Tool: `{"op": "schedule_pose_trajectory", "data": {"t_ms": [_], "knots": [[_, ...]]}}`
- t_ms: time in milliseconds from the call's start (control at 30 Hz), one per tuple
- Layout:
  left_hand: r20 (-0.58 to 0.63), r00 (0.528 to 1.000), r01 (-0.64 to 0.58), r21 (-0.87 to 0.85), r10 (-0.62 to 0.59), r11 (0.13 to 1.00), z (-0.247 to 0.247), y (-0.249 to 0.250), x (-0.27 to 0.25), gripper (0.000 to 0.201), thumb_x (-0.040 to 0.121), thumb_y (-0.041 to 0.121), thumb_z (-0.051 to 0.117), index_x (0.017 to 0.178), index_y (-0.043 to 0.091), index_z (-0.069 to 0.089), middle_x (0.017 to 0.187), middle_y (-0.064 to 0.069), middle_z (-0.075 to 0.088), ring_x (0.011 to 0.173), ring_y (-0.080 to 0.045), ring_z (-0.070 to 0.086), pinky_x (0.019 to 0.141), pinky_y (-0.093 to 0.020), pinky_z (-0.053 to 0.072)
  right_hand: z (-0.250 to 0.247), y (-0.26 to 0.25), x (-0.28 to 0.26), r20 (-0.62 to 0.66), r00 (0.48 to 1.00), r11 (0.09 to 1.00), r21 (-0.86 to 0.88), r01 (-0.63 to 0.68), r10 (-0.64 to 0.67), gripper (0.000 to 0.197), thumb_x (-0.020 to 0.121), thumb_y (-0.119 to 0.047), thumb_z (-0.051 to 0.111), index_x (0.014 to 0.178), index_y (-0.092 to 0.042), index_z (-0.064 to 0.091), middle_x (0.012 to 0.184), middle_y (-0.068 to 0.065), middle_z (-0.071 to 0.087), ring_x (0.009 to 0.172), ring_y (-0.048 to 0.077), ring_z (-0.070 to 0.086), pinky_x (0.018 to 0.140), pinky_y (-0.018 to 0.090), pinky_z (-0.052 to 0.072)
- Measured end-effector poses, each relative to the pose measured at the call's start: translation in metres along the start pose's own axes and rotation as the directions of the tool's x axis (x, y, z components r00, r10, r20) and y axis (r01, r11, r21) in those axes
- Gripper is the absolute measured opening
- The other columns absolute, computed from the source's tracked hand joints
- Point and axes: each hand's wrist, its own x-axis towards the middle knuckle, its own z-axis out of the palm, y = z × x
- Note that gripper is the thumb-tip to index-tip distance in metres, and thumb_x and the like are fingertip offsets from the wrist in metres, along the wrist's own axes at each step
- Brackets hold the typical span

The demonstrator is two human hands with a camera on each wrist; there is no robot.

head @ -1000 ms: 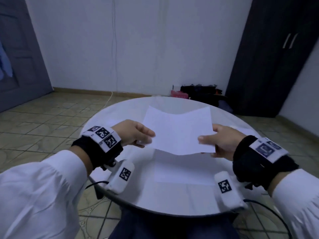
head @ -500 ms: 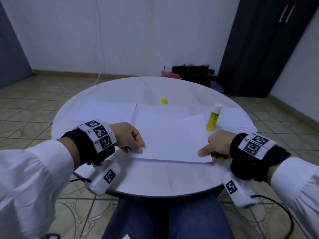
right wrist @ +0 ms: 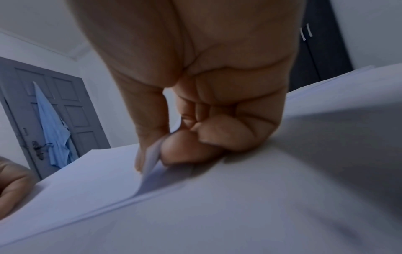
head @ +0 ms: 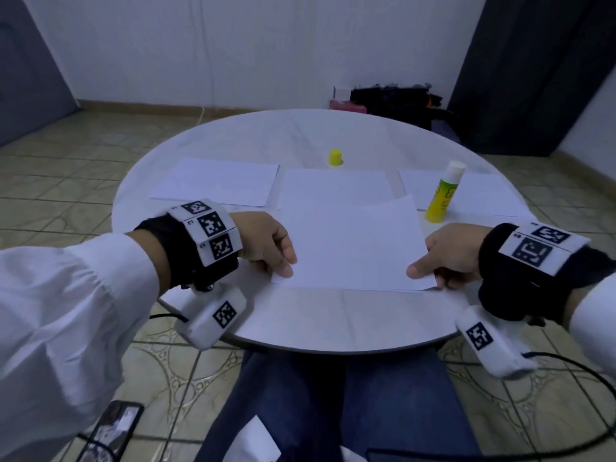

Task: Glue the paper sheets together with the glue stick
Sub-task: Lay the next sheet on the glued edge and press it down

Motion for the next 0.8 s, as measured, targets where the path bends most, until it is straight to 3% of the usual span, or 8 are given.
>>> {"op": "schedule_pose_trajectory", "data": {"t_ms": [100,433,800], "knots": [[-0.004,1.0,0.0,0.014,0.0,1.0,0.0003,-0.0009,-0.0007,0.019,0.072,0.016,0.083,0.076,0.023,0.066,0.061,0.008,0.062,0.053,-0.008,0.057,0.051,-0.009,0.045,0.0008,0.0013,0.0006,0.009,1.0,0.999,0.033,-0.004,0.003,0.016,0.079,-0.009,0.074,0.076,0.0,0.061,0.052,0.014,0.056,0.05,0.023,0.042,0.05,0.028,0.035],[0.019,1.0,0.0,0.037,0.0,0.999,-0.0008,-0.0007,-0.0022,0.018,0.072,0.018,0.083,0.076,0.024,0.067,0.064,0.009,0.062,0.063,-0.01,0.057,0.059,-0.011,0.045,0.0011,0.0008,0.0,0.008,1.0,0.999,0.047,0.01,-0.01,0.019,0.08,-0.006,0.073,0.071,-0.001,0.057,0.047,0.013,0.053,0.049,0.023,0.04,0.052,0.029,0.033],[0.011,1.0,0.006,0.05,-0.006,0.999,0.0008,0.0017,-0.0043,0.018,0.072,0.016,0.083,0.076,0.023,0.068,0.058,0.013,0.062,0.057,-0.006,0.057,0.06,-0.012,0.045,0.0026,-0.0014,-0.0037,0.006,1.0,0.999,0.03,0.026,-0.026,0.017,0.079,-0.006,0.073,0.075,0.0,0.057,0.053,0.015,0.054,0.045,0.022,0.039,0.047,0.026,0.033]]}}
